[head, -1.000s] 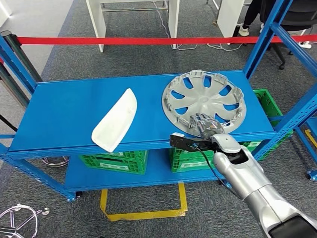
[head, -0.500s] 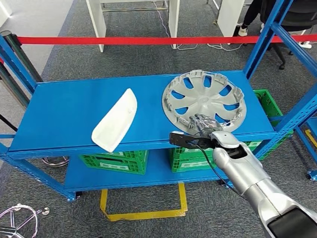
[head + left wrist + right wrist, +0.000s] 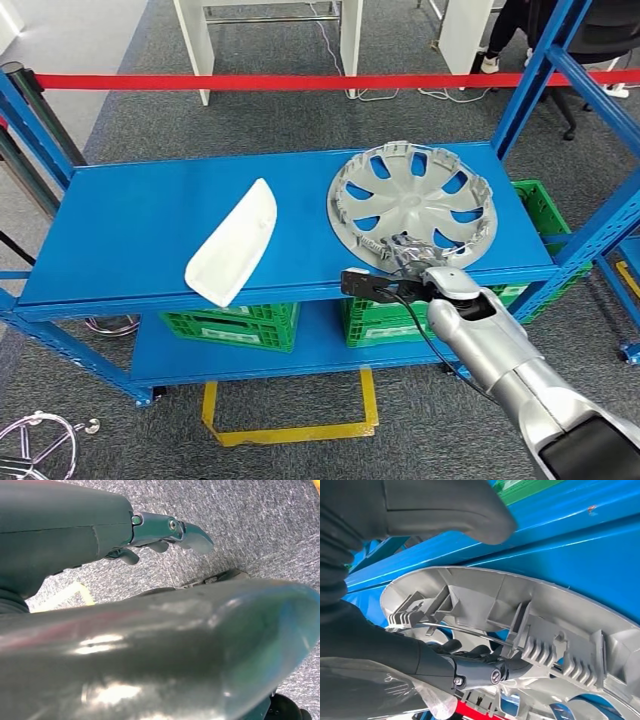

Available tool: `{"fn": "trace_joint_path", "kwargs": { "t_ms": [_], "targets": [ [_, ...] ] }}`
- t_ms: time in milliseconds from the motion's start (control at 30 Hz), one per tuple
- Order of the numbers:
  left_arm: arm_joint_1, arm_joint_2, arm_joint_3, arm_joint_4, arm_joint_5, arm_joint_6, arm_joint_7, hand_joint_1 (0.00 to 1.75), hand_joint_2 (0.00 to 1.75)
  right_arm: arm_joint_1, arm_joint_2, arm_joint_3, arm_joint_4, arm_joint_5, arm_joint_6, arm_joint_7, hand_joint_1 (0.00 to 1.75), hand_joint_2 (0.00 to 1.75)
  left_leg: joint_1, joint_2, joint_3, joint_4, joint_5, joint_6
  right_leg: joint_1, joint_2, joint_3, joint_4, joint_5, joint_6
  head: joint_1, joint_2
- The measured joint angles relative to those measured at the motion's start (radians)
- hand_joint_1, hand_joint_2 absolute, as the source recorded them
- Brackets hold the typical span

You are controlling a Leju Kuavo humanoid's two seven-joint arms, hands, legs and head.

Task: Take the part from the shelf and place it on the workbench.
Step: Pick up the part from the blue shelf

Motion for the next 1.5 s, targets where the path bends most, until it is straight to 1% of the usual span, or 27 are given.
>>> {"fn": "trace_joint_path", "kwargs": {
  "t_ms": [33, 67, 133, 300, 500, 767, 1000, 1100, 1167, 1300, 1400, 1500],
  "targets": [
    [0.000, 0.000, 0.000, 0.000, 0.000, 0.000, 0.000, 0.00, 0.00, 0.000, 0.000, 0.002, 0.002, 0.001, -0.001, 0.002, 1.19, 1.75, 0.000, 0.000, 0.000, 0.000, 0.000, 0.000, 0.000, 0.000, 0.000, 0.000, 0.000, 0.000, 0.000, 0.000],
    [0.000, 0.000, 0.000, 0.000, 0.000, 0.001, 0.000, 0.00, 0.00, 0.000, 0.000, 0.003, 0.004, 0.002, -0.003, 0.003, 1.43, 1.75, 0.000, 0.000, 0.000, 0.000, 0.000, 0.000, 0.000, 0.000, 0.000, 0.000, 0.000, 0.000, 0.000, 0.000],
    [0.000, 0.000, 0.000, 0.000, 0.000, 0.001, 0.000, 0.00, 0.00, -0.001, 0.000, 0.006, 0.007, 0.007, -0.007, 0.006, 1.55, 1.75, 0.000, 0.000, 0.000, 0.000, 0.000, 0.000, 0.000, 0.000, 0.000, 0.000, 0.000, 0.000, 0.000, 0.000],
    [0.000, 0.000, 0.000, 0.000, 0.000, 0.001, 0.000, 0.00, 0.00, -0.002, 0.000, 0.012, 0.014, 0.022, -0.015, 0.014, 1.59, 1.75, 0.000, 0.000, 0.000, 0.000, 0.000, 0.000, 0.000, 0.000, 0.000, 0.000, 0.000, 0.000, 0.000, 0.000],
    [0.000, 0.000, 0.000, 0.000, 0.000, 0.001, 0.000, 0.00, 0.00, -0.002, 0.000, 0.017, 0.021, 0.034, -0.019, 0.016, 1.56, 1.75, 0.000, 0.000, 0.000, 0.000, 0.000, 0.000, 0.000, 0.000, 0.000, 0.000, 0.000, 0.000, 0.000, 0.000],
    [0.000, 0.000, 0.000, 0.000, 0.000, 0.001, 0.000, 0.00, 0.00, -0.001, 0.000, 0.022, 0.026, 0.052, -0.028, 0.010, 1.62, 1.75, 0.000, 0.000, 0.001, 0.000, 0.000, 0.000, 0.000, 0.000, 0.000, 0.000, 0.000, 0.000, 0.000, 0.000],
    [0.000, -0.001, 0.000, 0.000, 0.001, 0.000, 0.000, 0.00, 0.00, 0.027, 0.000, 0.034, 0.008, 0.126, -0.102, 0.010, 1.58, 1.75, 0.000, 0.000, 0.001, 0.000, 0.000, 0.000, 0.000, 0.000, 0.000, 0.000, 0.000, 0.000, 0.000, 0.000],
    [0.000, -0.001, 0.000, 0.000, 0.001, 0.000, 0.000, 0.00, 0.00, 0.039, 0.000, 0.038, -0.004, 0.142, -0.122, 0.013, 1.69, 1.75, 0.000, 0.000, 0.001, 0.000, 0.000, 0.000, 0.000, 0.000, 0.000, 0.000, 0.000, 0.000, 0.000, 0.000],
    [0.000, -0.002, 0.000, 0.000, 0.001, 0.003, -0.002, 0.00, 0.00, 0.059, -0.001, 0.039, -0.024, 0.178, -0.158, 0.016, 1.75, 1.75, 0.000, 0.000, 0.000, 0.000, 0.000, 0.000, 0.000, 0.000, 0.000, 0.000, 0.000, 0.000, 0.000, 0.000],
    [0.001, -0.004, 0.000, 0.000, 0.001, 0.017, -0.007, 0.00, 0.00, 0.154, -0.005, 0.026, -0.124, 0.335, -0.293, 0.020, 1.75, 1.75, 0.000, 0.000, -0.001, 0.000, 0.000, 0.000, 0.000, 0.000, -0.002, 0.000, 0.000, 0.000, 0.000, 0.000],
    [0.000, -0.014, 0.000, 0.000, 0.001, 0.036, -0.011, 0.00, 0.00, 0.236, -0.008, -0.004, -0.244, 0.484, -0.421, 0.012, 1.70, 1.75, 0.000, 0.000, -0.002, 0.001, 0.000, 0.000, 0.000, 0.000, -0.003, 0.000, 0.000, 0.000, 0.000, 0.000],
    [-0.001, -0.021, 0.000, 0.000, 0.009, 0.052, -0.020, 0.00, 0.00, 0.306, -0.011, -0.028, -0.358, 0.597, -0.523, -0.004, 1.62, 1.75, 0.000, 0.000, -0.002, 0.000, -0.001, 0.000, 0.000, 0.000, -0.003, 0.000, -0.001, 0.000, 0.000, 0.000]
  ]
}}
